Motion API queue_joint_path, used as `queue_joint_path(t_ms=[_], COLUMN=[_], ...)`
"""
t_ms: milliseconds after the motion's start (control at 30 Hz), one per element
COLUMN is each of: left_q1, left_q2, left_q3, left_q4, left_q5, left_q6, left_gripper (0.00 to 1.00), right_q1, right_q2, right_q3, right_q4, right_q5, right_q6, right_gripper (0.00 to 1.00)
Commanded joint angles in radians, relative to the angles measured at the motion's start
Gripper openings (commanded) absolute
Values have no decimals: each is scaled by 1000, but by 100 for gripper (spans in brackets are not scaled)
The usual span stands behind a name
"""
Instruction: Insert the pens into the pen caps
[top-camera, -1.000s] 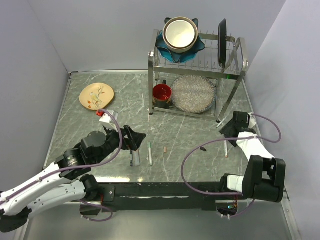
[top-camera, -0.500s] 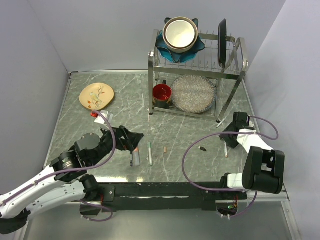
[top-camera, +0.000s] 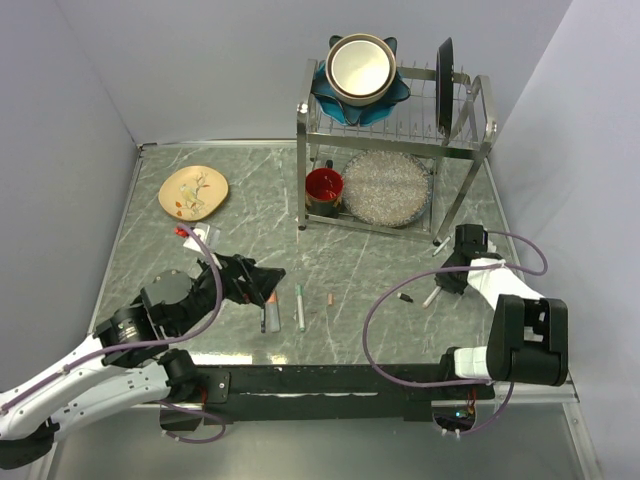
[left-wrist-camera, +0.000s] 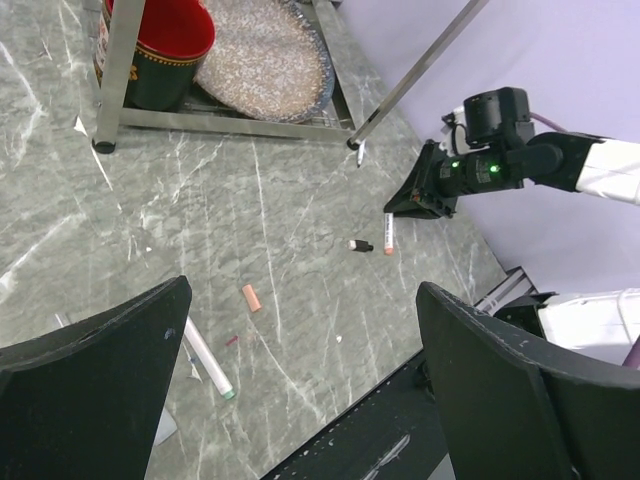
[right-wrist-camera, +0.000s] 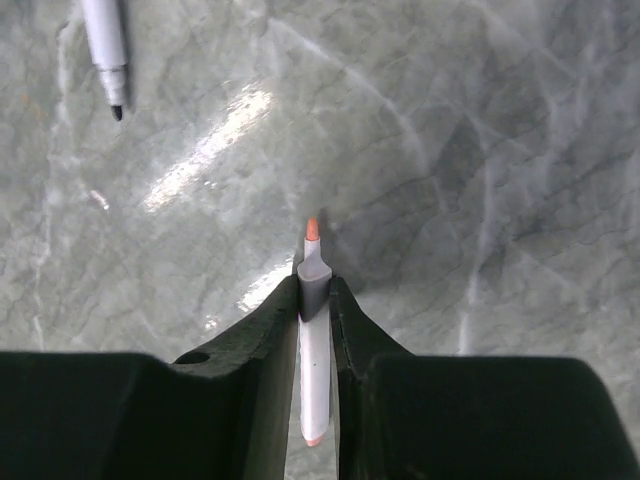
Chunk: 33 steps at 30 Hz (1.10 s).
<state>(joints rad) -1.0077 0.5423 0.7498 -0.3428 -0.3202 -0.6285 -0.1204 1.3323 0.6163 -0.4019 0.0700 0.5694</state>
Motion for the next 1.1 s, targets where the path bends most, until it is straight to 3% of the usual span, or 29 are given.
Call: queue_joint_path(t_ms=[0,333,433,633,833,1067], left_q1=[-9,-23,-23,-22,-22,-23], left_q2=[-22,31,79,162,217,338], left_q3=[-9,8,37,46,-46,-61], left_q4=[28,1,-48,-59,173,313], left_q5=[-17,15,9,29,228,282], left_q6=[12,10,-8,-77,-109,-158], left_gripper=[99,99,98,99,97,92], right_q1=[56,315,360,389,407,412], right_q2=[7,134,148,119,6,-142], right_q3=[-3,63,97,115,103,54], right_q4=[43,141,130,126,109,141], right_q5=[-30,11,48,70,70,-13], right_q6=[61,83,63,46,18,-12], right_gripper=[20,5,0,0,0,0])
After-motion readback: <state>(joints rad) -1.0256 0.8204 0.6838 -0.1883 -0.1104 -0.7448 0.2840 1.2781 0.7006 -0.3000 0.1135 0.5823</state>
